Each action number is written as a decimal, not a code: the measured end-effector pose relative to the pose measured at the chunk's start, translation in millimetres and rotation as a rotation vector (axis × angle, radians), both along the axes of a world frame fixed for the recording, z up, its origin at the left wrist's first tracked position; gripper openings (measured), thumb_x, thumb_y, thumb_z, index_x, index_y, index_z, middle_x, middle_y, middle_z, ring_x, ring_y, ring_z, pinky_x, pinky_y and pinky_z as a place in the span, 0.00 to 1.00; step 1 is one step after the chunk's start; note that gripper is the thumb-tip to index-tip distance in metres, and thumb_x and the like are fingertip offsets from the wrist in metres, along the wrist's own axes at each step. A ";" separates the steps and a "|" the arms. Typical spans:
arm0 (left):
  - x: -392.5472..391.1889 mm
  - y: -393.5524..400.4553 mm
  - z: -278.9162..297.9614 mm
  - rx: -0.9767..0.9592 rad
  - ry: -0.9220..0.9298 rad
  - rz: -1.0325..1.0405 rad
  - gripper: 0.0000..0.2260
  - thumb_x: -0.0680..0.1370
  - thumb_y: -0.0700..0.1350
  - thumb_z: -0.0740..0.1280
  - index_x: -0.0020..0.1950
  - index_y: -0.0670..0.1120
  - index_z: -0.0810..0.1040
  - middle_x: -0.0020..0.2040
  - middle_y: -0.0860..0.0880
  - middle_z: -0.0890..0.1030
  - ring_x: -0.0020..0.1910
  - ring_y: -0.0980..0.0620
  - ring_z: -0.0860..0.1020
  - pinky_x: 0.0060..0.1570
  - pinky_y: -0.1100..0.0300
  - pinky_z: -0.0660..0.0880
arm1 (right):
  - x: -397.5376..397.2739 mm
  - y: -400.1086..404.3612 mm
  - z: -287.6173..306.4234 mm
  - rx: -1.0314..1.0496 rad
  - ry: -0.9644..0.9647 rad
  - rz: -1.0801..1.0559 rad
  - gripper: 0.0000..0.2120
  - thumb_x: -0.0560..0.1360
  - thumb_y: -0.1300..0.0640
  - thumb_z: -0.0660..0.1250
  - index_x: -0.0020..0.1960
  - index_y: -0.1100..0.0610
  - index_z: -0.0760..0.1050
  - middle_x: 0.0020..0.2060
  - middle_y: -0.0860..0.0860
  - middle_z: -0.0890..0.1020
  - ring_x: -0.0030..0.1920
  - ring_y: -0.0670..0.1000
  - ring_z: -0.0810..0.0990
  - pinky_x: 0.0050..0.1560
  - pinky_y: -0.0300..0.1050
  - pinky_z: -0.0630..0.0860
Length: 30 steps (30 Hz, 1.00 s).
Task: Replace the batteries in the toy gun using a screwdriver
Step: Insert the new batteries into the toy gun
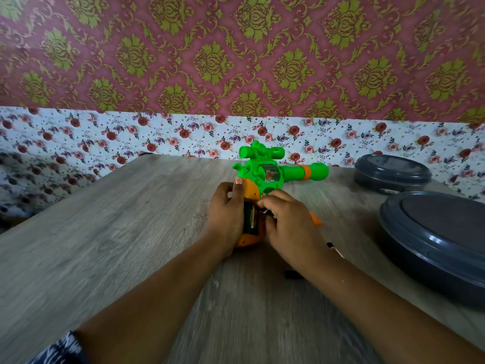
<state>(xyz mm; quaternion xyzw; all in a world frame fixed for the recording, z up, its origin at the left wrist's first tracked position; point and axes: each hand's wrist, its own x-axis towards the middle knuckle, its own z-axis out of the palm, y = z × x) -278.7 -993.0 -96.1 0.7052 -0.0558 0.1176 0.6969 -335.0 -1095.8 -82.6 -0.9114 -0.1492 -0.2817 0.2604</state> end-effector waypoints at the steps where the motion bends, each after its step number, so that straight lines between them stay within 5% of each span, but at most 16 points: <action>1: 0.0 0.2 -0.4 -0.008 0.005 -0.001 0.13 0.81 0.53 0.56 0.50 0.45 0.74 0.45 0.45 0.79 0.45 0.46 0.78 0.49 0.50 0.76 | -0.8 0.5 -0.4 -0.019 0.005 0.001 0.12 0.70 0.70 0.61 0.50 0.63 0.78 0.47 0.57 0.78 0.47 0.57 0.78 0.47 0.52 0.76; 8: 0.3 -0.5 0.2 -0.045 0.019 -0.011 0.13 0.81 0.52 0.57 0.50 0.43 0.74 0.41 0.47 0.78 0.40 0.50 0.77 0.41 0.56 0.75 | -3.1 4.2 0.4 -0.223 0.031 -0.030 0.07 0.72 0.67 0.61 0.45 0.62 0.77 0.48 0.57 0.75 0.46 0.59 0.76 0.41 0.48 0.72; 15: 5.2 -1.2 -0.9 -0.058 0.069 -0.013 0.13 0.81 0.53 0.56 0.49 0.45 0.74 0.42 0.46 0.78 0.45 0.44 0.78 0.48 0.50 0.76 | -4.4 0.0 6.7 -0.307 0.151 -0.025 0.11 0.75 0.65 0.59 0.53 0.60 0.77 0.58 0.55 0.70 0.55 0.56 0.73 0.46 0.47 0.70; 21: -3.4 -0.8 4.7 -0.127 0.100 -0.123 0.11 0.82 0.52 0.54 0.50 0.47 0.70 0.40 0.41 0.78 0.27 0.52 0.80 0.26 0.59 0.77 | -7.2 -28.9 45.8 -0.215 0.301 -0.114 0.09 0.73 0.59 0.66 0.52 0.52 0.79 0.51 0.52 0.81 0.51 0.53 0.79 0.53 0.49 0.76; 24: -6.2 -0.5 7.3 -0.136 0.113 -0.138 0.09 0.82 0.53 0.54 0.49 0.51 0.70 0.40 0.42 0.80 0.27 0.51 0.81 0.27 0.57 0.78 | -18.9 -59.4 68.4 -0.317 0.589 -0.156 0.02 0.70 0.57 0.71 0.41 0.55 0.80 0.41 0.51 0.83 0.41 0.50 0.79 0.44 0.44 0.75; 26: -7.4 -0.8 8.0 -0.130 0.108 -0.136 0.09 0.82 0.53 0.54 0.50 0.51 0.70 0.42 0.42 0.80 0.29 0.50 0.81 0.28 0.57 0.79 | -25.8 -71.9 71.6 -0.347 0.833 -0.164 0.08 0.68 0.53 0.73 0.43 0.58 0.80 0.39 0.53 0.82 0.36 0.50 0.78 0.38 0.44 0.74; 30: -10.5 0.2 8.9 -0.136 0.104 -0.147 0.11 0.82 0.52 0.55 0.55 0.47 0.69 0.41 0.42 0.79 0.26 0.52 0.81 0.23 0.60 0.77 | -24.4 -77.2 66.8 -0.415 0.873 -0.276 0.16 0.68 0.50 0.74 0.47 0.61 0.80 0.36 0.54 0.81 0.35 0.51 0.77 0.32 0.40 0.71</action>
